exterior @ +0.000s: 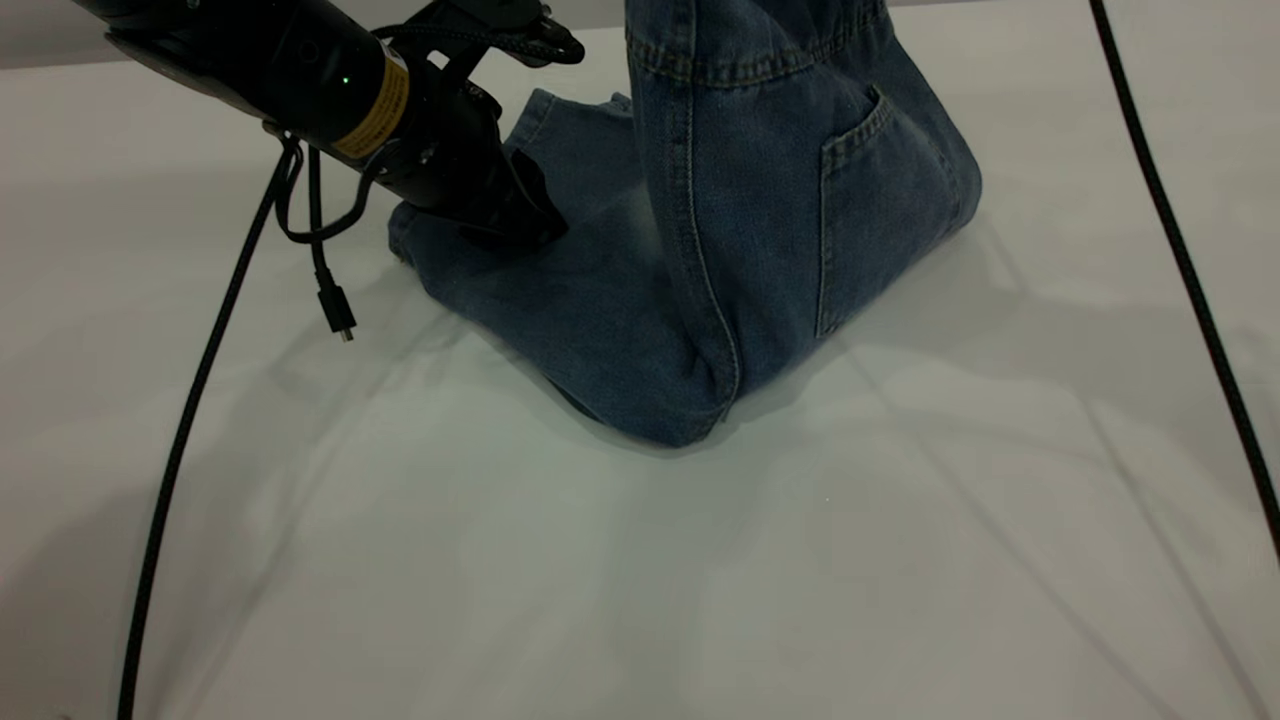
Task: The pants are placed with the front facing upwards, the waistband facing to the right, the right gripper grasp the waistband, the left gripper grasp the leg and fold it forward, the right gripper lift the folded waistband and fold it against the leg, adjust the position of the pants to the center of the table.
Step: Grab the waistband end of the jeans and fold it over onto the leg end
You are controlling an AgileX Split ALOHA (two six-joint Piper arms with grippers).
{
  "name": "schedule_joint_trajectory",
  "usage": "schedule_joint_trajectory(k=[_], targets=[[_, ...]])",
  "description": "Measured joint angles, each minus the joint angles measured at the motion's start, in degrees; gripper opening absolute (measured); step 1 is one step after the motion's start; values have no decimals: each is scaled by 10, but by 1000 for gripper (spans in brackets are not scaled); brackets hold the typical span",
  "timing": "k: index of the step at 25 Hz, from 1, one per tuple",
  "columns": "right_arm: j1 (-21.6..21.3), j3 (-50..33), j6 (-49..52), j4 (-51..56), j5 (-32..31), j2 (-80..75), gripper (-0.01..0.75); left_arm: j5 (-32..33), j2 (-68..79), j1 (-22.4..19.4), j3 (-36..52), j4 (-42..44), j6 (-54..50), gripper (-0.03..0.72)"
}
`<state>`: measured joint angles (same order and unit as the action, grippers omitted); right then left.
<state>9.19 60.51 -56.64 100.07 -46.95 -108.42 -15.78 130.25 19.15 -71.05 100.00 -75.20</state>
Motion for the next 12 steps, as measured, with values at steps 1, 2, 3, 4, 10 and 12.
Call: schedule_joint_trajectory(k=[1,2,3,4,10,12], targets=[[0,0,1,-1,0,-3,51,0,0,0,0,0,0,305],[1,0,2,-1,0,-6,51,0,0,0,0,0,0,305],[5,0,2,0,3,-9,51,0,0,0,0,0,0,305],[11,0,2,0,5,-11,51,0,0,0,0,0,0,305],[31,13,3,0,11,-34,51,0,0,0,0,0,0,305],[35,25,3,-2,11,-40,51,-2,0,0,0,0,0,305]])
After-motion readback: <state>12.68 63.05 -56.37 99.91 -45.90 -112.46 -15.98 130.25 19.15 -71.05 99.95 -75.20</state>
